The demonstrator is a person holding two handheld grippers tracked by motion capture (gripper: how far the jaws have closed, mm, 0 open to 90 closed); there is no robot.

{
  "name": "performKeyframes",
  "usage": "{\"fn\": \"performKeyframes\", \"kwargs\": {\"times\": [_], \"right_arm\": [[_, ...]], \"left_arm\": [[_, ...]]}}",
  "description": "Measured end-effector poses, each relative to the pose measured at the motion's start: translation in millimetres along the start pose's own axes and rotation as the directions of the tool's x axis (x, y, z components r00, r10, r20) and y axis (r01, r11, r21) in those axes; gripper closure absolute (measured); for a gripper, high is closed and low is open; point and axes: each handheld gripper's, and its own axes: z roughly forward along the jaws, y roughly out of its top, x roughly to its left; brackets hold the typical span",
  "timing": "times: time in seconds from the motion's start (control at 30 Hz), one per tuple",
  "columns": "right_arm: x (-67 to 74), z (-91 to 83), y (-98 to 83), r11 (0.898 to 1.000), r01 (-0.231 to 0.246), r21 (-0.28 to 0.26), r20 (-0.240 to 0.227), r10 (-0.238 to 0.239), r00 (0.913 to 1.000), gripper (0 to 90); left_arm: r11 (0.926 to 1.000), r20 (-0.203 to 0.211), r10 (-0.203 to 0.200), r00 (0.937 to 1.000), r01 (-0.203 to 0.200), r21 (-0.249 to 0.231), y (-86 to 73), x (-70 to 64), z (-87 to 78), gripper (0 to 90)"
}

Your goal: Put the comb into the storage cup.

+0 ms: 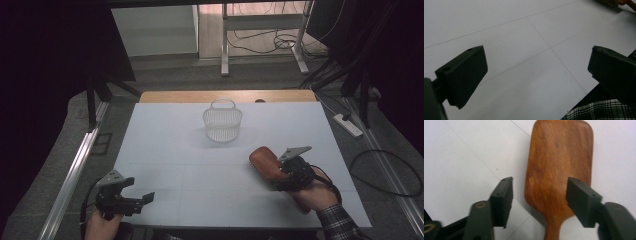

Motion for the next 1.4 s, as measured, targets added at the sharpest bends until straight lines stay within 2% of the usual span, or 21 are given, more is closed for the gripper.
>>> {"fn": "performKeyframes", "kwargs": {"times": [0.33,0.4,0.5,0.67,0.77,0.8,0.93,1.03,1.13,1.17,1.2,1.4], "right_arm": [[-8.1,-8.9,-12.3,0.998,-0.059,-0.003,0.021,0.059,0.9980,21.2],[-10.8,-12.3,-16.1,0.997,-0.081,-0.011,0.034,0.081,0.9961,15.6],[-15.0,-13.9,-20.0,0.993,-0.114,-0.011,0.027,0.114,0.9931,9.2],[-21.5,-14.3,-25.6,0.989,-0.144,-0.014,0.041,0.145,0.9886,0.0],[-23.5,-14.1,-27.4,0.988,-0.153,-0.020,0.045,0.154,0.9870,0.0],[-25.9,-12.4,-28.9,0.988,-0.154,-0.011,0.033,0.155,0.9874,0.0],[-27.5,-9.2,-30.3,0.987,-0.158,-0.006,0.030,0.158,0.9870,0.0],[-28.0,-3.4,-31.9,0.984,-0.178,-0.012,0.016,0.179,0.9838,0.0],[-27.6,0.8,-33.7,0.987,-0.160,-0.001,0.008,0.160,0.9871,0.0],[-27.2,2.8,-34.9,0.989,-0.151,0.006,0.015,0.151,0.9885,0.0],[-27.6,7.6,-38.0,0.989,-0.145,0.037,0.028,0.144,0.9892,0.0],[-27.3,12.8,-42.4,0.986,-0.152,0.066,0.036,0.150,0.9881,0.0]], "left_arm": [[1.0000,-0.001,-0.006,1.0000,0.006,-0.001,-0.1,0.2,-0.1,2.4],[1.0000,-0.001,-0.005,1.0000,0.005,0.000,-0.1,0.4,-0.2,2.4],[1.0000,-0.001,-0.005,1.0000,0.005,0.000,-0.1,0.4,-0.2,2.5],[1.0000,0.000,-0.009,1.0000,0.009,-0.004,-0.4,0.6,-0.1,2.4],[1.0000,0.000,-0.009,1.0000,0.009,-0.004,-0.5,0.7,-0.2,2.4],[0.9999,0.001,-0.010,0.9999,0.010,-0.004,-0.6,0.8,-0.4,2.4],[0.9999,0.000,-0.009,1.0000,0.009,-0.004,-0.8,0.7,-0.5,2.4],[0.9999,0.003,-0.010,0.9999,0.010,-0.005,-0.9,1.0,-0.8,2.4],[0.9999,0.006,-0.010,0.9999,0.010,-0.006,-0.9,1.1,-1.0,2.4],[0.9999,0.006,-0.010,0.9999,0.010,-0.006,-0.9,1.0,-1.0,2.4],[0.9999,0.006,-0.009,0.9999,0.009,-0.005,-0.9,1.0,-1.0,2.4],[1.0000,0.008,-0.008,0.9999,0.008,-0.006,-1.0,0.8,-1.2,2.4]]}}
